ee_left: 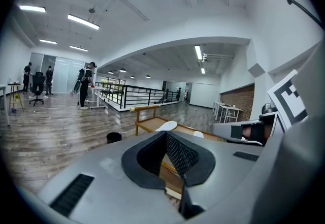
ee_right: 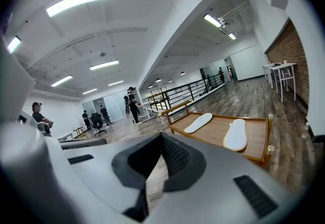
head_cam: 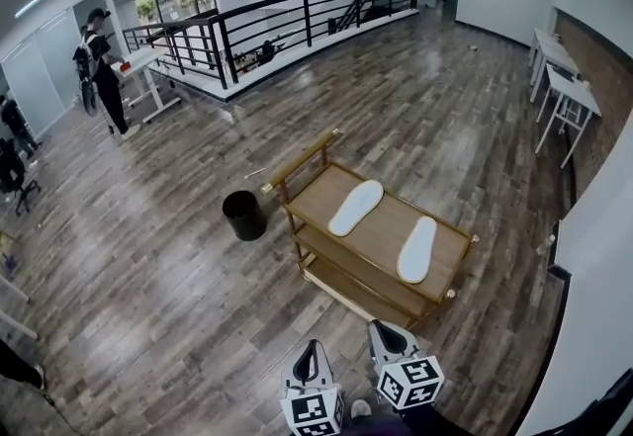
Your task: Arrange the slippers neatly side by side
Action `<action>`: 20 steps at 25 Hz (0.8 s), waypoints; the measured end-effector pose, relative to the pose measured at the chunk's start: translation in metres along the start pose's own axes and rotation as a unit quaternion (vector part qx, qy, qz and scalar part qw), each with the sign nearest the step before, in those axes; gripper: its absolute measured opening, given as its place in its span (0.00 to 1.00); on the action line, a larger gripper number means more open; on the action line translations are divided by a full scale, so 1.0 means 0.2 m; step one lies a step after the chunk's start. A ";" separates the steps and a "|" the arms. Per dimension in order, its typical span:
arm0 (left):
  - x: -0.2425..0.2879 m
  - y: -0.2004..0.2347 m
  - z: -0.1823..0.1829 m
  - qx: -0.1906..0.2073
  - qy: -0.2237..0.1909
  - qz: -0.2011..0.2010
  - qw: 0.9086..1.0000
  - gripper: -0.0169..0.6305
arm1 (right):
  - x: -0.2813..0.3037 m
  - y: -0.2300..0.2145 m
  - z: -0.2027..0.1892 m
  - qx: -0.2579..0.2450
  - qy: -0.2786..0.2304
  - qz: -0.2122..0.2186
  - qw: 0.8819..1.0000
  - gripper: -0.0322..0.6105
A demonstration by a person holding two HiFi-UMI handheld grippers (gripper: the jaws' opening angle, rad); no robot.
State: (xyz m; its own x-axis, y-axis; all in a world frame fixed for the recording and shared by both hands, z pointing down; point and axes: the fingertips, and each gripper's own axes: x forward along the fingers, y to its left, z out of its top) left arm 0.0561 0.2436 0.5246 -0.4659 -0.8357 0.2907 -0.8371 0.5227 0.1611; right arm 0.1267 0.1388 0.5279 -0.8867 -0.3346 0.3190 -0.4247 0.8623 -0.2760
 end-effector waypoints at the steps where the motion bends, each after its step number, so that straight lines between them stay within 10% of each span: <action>1: 0.02 0.03 0.01 0.000 0.000 -0.001 1.000 0.03 | 0.03 0.01 0.01 0.000 0.001 -0.002 1.000 0.05; 20: 0.46 0.69 0.19 -0.037 -0.004 -0.008 0.999 0.03 | 0.72 0.24 0.13 -0.022 0.011 -0.034 0.999 0.05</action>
State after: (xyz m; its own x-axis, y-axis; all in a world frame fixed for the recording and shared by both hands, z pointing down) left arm -0.1130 0.2327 0.5384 -0.4548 -0.8451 0.2810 -0.8214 0.5200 0.2345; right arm -0.0266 0.1217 0.5370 -0.8514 -0.3849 0.3564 -0.4750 0.8540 -0.2122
